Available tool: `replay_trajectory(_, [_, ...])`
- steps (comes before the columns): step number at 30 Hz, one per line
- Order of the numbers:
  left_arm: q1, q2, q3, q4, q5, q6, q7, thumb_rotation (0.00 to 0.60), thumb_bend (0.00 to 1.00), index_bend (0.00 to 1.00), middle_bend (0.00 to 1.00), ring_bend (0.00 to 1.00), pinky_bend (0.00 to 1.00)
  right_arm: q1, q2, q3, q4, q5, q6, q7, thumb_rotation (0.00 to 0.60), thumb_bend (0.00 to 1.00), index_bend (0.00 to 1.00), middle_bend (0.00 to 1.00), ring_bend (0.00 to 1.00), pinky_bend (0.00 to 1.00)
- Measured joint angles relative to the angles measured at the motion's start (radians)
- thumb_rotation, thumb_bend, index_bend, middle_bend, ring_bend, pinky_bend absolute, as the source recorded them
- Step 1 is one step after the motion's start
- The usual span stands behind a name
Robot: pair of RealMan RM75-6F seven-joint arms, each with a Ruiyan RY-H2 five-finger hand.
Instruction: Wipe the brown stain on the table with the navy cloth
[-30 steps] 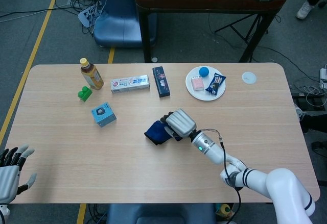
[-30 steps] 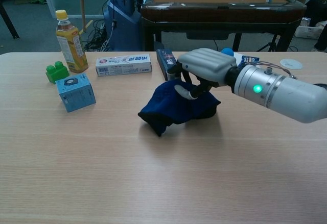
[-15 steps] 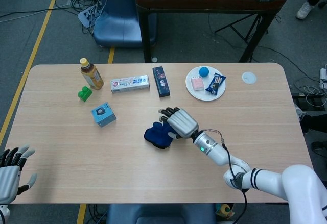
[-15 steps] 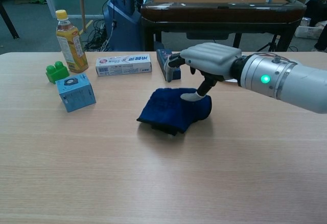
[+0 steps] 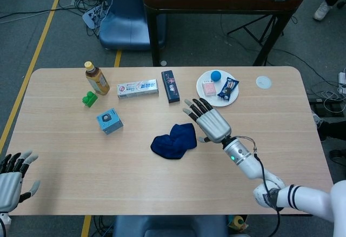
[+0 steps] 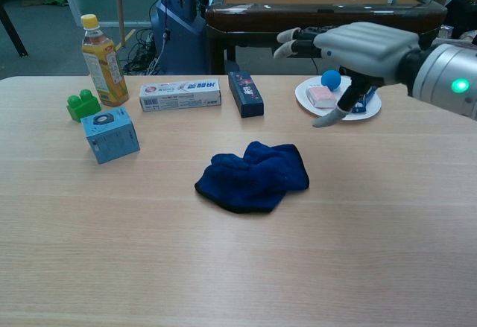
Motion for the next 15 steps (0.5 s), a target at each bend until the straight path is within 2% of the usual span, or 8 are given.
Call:
replay_trajectory(4, [-0.010,-0.009,-0.006,0.019,0.008,-0.003,-0.012,0.600,0.27,0.21,0.12,0.09,0.03,-0.077,0.072,-0.009,-0.076,0.042,0.082,-0.067,0.600,0.11,0.00,0.16,0.10,0.19])
replay_trajectory(15, [-0.047,-0.036,-0.027,0.061,0.011,-0.024,-0.027,0.600,0.27,0.21,0.12,0.09,0.03,-0.317,0.252,-0.074,-0.204,0.100,0.301,-0.092,0.600,0.11,0.01,0.17,0.10,0.19])
